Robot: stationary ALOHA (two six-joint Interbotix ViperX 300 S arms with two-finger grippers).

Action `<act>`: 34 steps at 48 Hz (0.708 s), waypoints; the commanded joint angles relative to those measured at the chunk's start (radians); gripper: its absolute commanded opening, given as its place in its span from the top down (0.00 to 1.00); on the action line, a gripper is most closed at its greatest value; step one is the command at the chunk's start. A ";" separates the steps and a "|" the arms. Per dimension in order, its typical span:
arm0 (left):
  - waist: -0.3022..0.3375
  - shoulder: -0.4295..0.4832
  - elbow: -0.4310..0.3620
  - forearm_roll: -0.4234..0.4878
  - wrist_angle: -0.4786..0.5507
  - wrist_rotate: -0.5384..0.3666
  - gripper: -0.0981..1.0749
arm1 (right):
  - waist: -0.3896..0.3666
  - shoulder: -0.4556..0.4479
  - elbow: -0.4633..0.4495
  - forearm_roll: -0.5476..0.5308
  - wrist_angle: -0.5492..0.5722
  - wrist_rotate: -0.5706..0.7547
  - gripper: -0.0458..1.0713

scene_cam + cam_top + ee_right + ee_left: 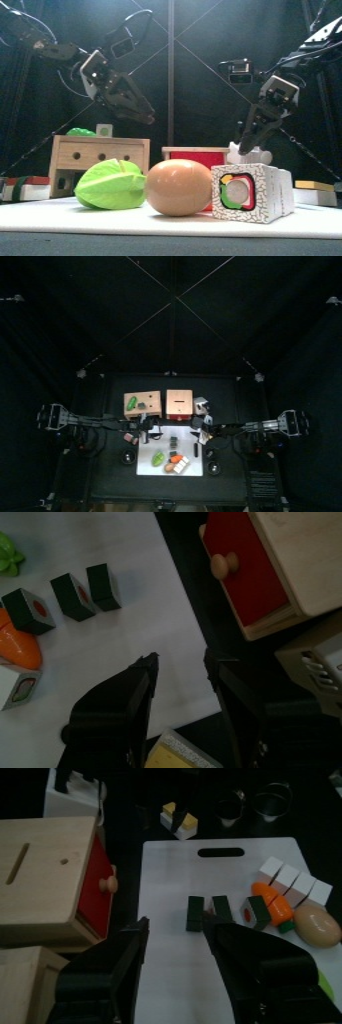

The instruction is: Place sushi piece on bench and grab new piece of sushi

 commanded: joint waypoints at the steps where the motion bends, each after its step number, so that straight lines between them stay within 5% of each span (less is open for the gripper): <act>1: -0.021 0.057 -0.054 -0.009 -0.009 0.000 0.16 | -0.002 -0.023 -0.008 0.002 -0.003 0.002 0.24; 18: -0.055 0.196 -0.153 -0.011 0.023 0.002 0.16 | -0.002 -0.023 -0.011 0.002 -0.003 0.002 0.24; 34: -0.035 0.222 -0.176 -0.008 0.032 0.003 0.16 | -0.002 -0.023 -0.011 0.002 -0.003 0.002 0.24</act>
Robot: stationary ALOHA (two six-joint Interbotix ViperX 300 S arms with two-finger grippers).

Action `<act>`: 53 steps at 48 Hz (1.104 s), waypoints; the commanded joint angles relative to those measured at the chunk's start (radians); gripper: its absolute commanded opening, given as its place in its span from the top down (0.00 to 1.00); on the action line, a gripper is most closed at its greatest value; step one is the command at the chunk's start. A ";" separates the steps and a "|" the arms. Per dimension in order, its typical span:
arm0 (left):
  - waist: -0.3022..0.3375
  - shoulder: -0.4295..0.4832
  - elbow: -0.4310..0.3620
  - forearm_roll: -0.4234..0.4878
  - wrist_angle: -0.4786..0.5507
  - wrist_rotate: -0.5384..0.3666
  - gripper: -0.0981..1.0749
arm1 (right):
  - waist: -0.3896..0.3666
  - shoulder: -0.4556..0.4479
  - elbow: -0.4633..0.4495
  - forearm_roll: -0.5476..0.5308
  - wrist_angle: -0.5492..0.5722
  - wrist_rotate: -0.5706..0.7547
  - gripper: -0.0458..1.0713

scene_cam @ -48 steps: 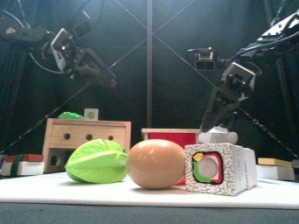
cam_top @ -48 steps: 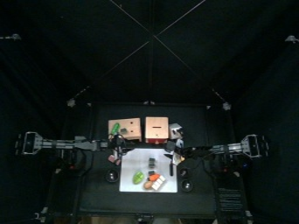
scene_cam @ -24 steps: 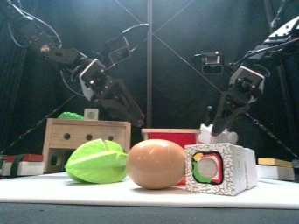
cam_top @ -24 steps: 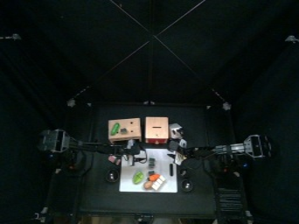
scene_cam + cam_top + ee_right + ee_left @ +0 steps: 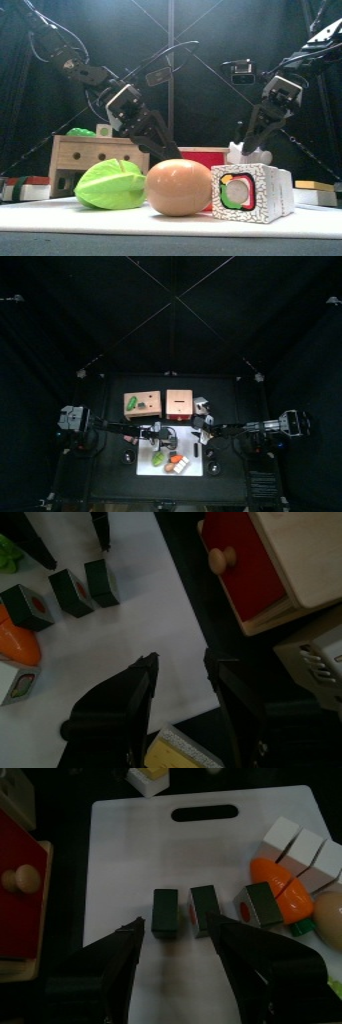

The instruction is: Place sushi piece on bench and grab new piece of sushi

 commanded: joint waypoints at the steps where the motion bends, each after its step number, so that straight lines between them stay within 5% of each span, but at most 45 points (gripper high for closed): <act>1: 0.009 -0.011 -0.023 0.002 -0.003 0.002 0.16 | -0.002 -0.021 -0.014 0.000 -0.005 0.002 0.24; 53: 0.032 0.067 -0.057 0.002 -0.003 0.006 0.18 | -0.002 -0.014 -0.017 -0.002 -0.005 0.002 0.24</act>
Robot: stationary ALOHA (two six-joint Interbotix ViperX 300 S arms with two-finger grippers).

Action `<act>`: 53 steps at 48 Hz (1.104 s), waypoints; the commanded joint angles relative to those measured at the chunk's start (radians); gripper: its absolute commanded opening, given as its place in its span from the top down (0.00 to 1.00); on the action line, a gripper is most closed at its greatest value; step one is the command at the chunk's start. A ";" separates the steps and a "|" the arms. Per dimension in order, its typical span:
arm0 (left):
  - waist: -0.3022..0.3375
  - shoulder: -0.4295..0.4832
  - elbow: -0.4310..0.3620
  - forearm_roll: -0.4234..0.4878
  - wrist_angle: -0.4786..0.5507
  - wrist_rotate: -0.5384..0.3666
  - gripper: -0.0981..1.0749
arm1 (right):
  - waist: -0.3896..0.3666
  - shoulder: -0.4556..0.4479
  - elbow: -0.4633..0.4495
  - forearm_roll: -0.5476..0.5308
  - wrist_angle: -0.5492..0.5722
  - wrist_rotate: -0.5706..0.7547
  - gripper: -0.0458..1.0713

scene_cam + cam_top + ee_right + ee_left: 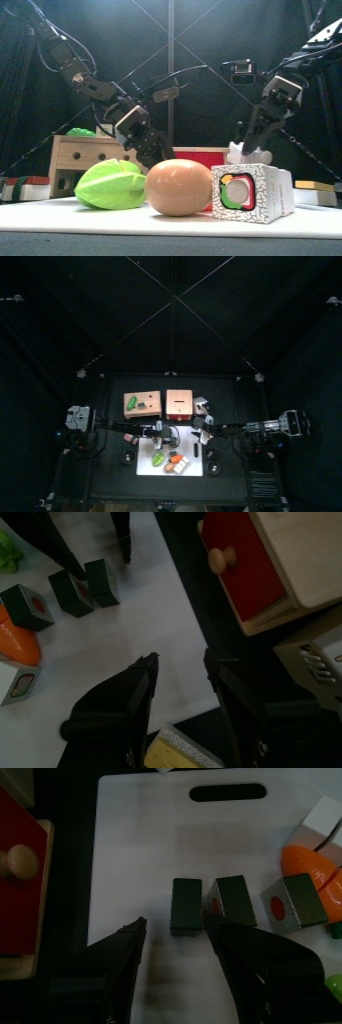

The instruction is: Place sushi piece on bench and grab new piece of sushi

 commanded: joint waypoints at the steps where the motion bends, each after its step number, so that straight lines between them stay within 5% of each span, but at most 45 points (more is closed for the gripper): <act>1: 0.000 -0.008 -0.025 0.003 -0.005 0.002 0.18 | -0.003 -0.014 -0.017 -0.003 -0.005 0.002 0.24; 12: -0.002 0.000 -0.026 0.003 -0.005 0.002 0.20 | -0.003 -0.012 -0.017 -0.002 -0.005 0.002 0.24; 27: -0.002 -0.006 -0.026 0.003 0.008 0.002 0.43 | -0.002 -0.012 -0.017 -0.002 -0.005 0.002 0.24; 53: -0.008 -0.038 -0.026 0.020 0.017 0.000 0.43 | -0.002 -0.012 -0.017 0.000 -0.005 0.000 0.24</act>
